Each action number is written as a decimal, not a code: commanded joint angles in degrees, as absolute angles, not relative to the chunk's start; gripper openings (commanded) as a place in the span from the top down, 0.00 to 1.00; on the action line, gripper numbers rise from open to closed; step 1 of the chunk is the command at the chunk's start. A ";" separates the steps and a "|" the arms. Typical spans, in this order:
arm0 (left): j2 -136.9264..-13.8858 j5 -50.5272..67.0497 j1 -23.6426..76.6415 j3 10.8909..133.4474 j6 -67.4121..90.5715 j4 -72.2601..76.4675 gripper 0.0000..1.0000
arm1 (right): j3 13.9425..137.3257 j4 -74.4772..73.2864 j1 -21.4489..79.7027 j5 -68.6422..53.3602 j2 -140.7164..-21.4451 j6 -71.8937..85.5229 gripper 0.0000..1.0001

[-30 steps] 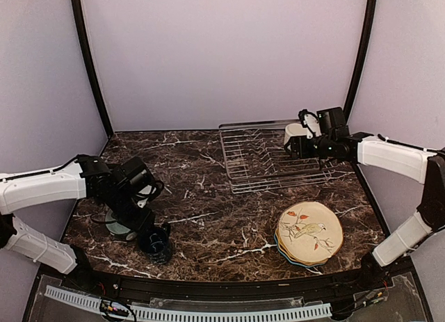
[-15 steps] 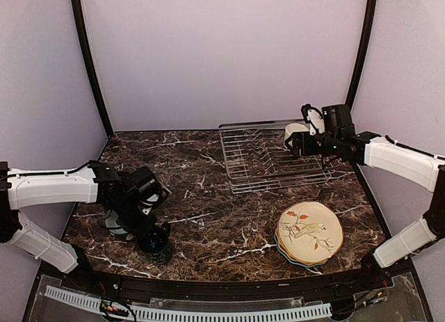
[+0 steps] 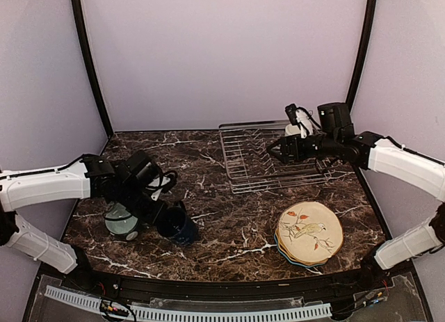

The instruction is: Load the mixed dishes into the dish rack

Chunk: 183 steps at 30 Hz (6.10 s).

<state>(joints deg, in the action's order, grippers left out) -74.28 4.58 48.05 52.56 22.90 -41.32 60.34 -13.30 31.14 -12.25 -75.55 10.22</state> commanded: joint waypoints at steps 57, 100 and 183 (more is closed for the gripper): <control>-79.38 30.34 46.15 38.50 32.82 49.70 0.99 | 50.96 60.24 45.05 -60.96 -94.72 70.84 0.41; -61.37 1.01 43.32 43.55 14.34 6.03 0.06 | 81.06 -38.40 18.46 -1.22 -83.99 6.73 1.00; -61.38 -10.97 43.24 49.44 9.96 -11.51 0.06 | 105.79 -56.49 10.26 6.33 -122.35 -9.58 0.11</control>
